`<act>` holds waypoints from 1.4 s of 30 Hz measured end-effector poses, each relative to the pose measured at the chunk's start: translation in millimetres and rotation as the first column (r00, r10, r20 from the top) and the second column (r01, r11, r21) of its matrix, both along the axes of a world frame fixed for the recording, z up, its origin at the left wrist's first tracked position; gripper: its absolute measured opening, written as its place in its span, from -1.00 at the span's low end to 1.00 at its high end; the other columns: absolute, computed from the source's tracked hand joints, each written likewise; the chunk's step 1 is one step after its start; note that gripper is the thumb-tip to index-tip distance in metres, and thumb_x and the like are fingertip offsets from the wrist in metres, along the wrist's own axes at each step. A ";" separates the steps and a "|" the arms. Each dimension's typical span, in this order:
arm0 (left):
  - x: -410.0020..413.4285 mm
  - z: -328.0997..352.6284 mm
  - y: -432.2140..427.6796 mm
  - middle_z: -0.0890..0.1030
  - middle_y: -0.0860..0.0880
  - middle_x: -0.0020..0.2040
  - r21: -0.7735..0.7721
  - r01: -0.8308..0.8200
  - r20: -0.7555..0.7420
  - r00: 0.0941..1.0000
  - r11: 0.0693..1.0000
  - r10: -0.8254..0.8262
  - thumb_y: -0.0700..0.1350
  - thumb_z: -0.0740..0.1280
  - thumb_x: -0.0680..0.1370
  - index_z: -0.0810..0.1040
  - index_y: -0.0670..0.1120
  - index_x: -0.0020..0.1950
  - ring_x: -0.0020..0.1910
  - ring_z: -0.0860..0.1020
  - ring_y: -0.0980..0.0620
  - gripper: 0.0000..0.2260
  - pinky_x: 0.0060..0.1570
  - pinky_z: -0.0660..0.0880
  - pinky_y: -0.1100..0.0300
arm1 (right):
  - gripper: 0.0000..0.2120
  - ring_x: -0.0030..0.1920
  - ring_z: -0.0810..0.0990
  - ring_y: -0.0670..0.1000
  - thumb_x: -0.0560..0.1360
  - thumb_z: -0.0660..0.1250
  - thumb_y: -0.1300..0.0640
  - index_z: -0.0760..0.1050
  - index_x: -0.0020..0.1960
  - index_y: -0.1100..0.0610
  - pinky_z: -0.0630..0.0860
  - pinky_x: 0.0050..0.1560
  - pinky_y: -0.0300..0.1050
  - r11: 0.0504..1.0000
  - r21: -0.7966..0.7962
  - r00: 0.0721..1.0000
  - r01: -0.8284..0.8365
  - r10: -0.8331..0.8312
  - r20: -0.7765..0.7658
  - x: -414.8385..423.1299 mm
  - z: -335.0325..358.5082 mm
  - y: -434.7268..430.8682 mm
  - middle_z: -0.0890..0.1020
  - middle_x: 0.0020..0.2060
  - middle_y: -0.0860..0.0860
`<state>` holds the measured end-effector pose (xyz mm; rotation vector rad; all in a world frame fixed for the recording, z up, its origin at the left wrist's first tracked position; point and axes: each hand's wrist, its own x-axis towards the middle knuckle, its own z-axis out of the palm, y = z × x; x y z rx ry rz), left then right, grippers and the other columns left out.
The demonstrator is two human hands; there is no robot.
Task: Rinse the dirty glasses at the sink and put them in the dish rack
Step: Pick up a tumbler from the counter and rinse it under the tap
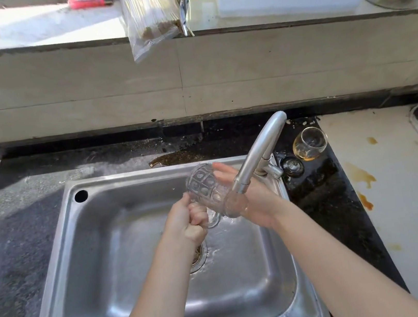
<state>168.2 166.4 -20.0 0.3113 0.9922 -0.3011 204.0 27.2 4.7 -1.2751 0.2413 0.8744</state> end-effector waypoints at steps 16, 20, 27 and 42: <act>2.3 14.5 -46.5 0.49 -0.08 -0.28 0.649 0.425 -0.177 0.891 0.631 -0.418 -0.05 0.17 0.50 0.50 -0.07 -0.19 -0.37 0.36 0.01 -0.83 -0.35 0.29 0.18 | -0.62 -0.11 0.54 0.17 0.42 0.23 0.10 0.60 -0.53 0.04 0.41 0.26 0.27 0.978 -0.094 0.960 0.188 -0.203 -0.194 6.7 -7.0 -11.1 0.59 -0.28 0.07; -4.2 22.9 -59.2 0.47 -0.11 -0.04 0.873 0.347 -0.156 0.865 0.344 -0.476 0.12 0.08 0.40 0.49 -0.12 -0.08 -0.04 0.43 -0.13 -0.63 -0.19 0.28 0.14 | -0.80 -0.20 0.59 0.17 0.40 0.26 0.03 0.57 -0.25 0.12 0.44 0.19 0.22 0.956 -0.077 0.918 0.282 -0.292 -0.268 4.0 -11.5 -20.0 0.62 -0.26 0.09; -15.5 27.5 -69.9 0.50 -0.14 -0.24 0.978 0.190 -0.208 0.813 -0.091 -0.544 0.03 0.28 0.55 0.32 -0.03 -0.41 -0.19 0.49 -0.19 -0.64 -0.20 0.43 -0.02 | -0.61 -0.09 0.59 0.18 0.37 0.30 -0.01 0.52 0.12 0.17 0.50 0.04 0.14 0.907 -0.058 0.856 0.417 -0.414 -0.309 1.1 -11.2 -30.6 0.60 -0.01 0.16; -15.4 21.3 -29.7 0.15 0.08 -0.59 0.792 0.098 0.065 0.968 0.603 -0.243 -0.21 0.18 0.51 0.15 0.03 -0.57 -0.57 0.08 0.08 -0.54 -0.52 0.03 0.26 | -0.59 -0.30 0.45 0.04 0.63 0.05 -0.02 0.33 -0.37 0.02 0.49 -0.15 0.12 0.845 -0.464 0.830 0.266 0.044 0.556 -20.3 -3.5 16.8 0.42 -0.47 -0.10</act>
